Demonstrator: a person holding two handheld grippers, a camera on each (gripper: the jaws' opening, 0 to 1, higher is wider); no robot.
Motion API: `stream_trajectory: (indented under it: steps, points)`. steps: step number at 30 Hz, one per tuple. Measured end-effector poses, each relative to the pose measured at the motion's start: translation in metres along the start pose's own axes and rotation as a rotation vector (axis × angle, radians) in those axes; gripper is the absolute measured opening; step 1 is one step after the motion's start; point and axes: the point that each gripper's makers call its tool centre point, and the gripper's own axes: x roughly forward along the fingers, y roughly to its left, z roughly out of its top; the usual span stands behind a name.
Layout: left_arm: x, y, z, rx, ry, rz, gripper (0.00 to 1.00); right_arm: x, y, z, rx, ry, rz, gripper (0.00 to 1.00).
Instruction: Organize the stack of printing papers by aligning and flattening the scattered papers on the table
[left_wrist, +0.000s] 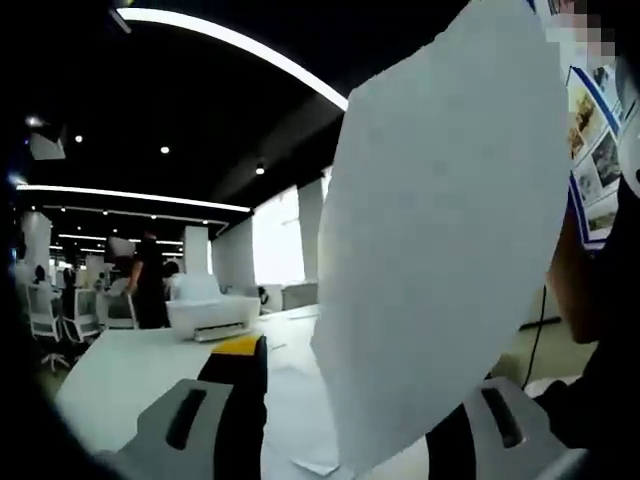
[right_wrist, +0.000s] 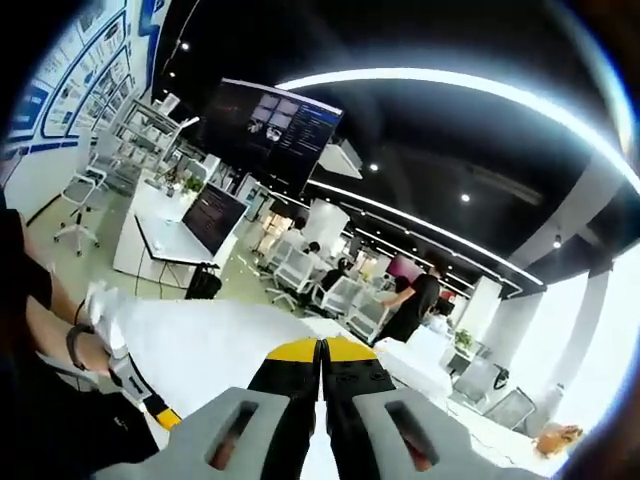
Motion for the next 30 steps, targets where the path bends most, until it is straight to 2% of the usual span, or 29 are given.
stream_trajectory:
  steps: [4, 9, 16, 22, 28, 30]
  points:
    - [0.001, 0.002, 0.006, -0.008, -0.036, 0.002, 0.59, 0.000, 0.011, 0.002, 0.061, -0.020, 0.072, 0.00]
    - [0.000, 0.003, 0.009, -0.015, -0.053, -0.004, 0.49, -0.001, 0.013, 0.003, 0.087, -0.033, 0.091, 0.00]
    - [-0.008, 0.013, 0.015, -0.018, -0.096, 0.024, 0.32, -0.004, 0.021, 0.008, 0.124, -0.057, 0.138, 0.00]
    - [-0.012, 0.013, 0.024, -0.021, -0.129, 0.034, 0.22, -0.008, 0.026, 0.009, 0.125, -0.060, 0.150, 0.00]
    - [-0.017, 0.013, 0.031, -0.023, -0.151, 0.042, 0.06, -0.012, 0.029, 0.010, 0.133, -0.068, 0.164, 0.00]
    - [-0.018, 0.013, 0.034, -0.024, -0.160, 0.049, 0.06, -0.013, 0.029, 0.010, 0.131, -0.069, 0.163, 0.00]
